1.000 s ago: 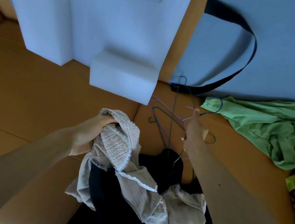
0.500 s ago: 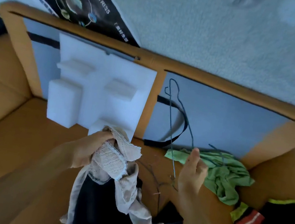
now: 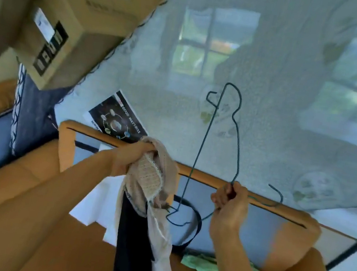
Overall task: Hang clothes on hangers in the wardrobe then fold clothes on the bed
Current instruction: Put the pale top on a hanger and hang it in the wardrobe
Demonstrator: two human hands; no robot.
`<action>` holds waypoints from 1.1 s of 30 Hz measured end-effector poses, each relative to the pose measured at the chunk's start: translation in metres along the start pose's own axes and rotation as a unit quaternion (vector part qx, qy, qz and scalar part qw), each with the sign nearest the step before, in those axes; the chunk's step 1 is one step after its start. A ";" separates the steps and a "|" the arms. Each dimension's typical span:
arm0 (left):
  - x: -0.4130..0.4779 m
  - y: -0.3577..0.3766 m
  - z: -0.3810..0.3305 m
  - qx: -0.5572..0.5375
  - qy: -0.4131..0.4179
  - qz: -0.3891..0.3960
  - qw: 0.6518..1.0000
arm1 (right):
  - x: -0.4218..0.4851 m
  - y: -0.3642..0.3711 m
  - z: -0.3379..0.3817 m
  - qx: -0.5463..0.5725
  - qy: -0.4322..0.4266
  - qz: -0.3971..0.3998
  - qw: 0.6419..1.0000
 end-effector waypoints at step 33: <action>-0.131 0.009 -0.257 -0.073 0.245 -0.023 0.967 | -0.025 0.106 0.113 -0.015 -0.099 0.297 0.950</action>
Point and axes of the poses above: each hand's wrist, its own x-axis towards the middle knuckle, its own y-axis out of the palm, z = x × y, the point moved 1 cm from there along x, towards the middle knuckle, and after that the axes turned 2 degrees about -z, right-handed, at the moved point
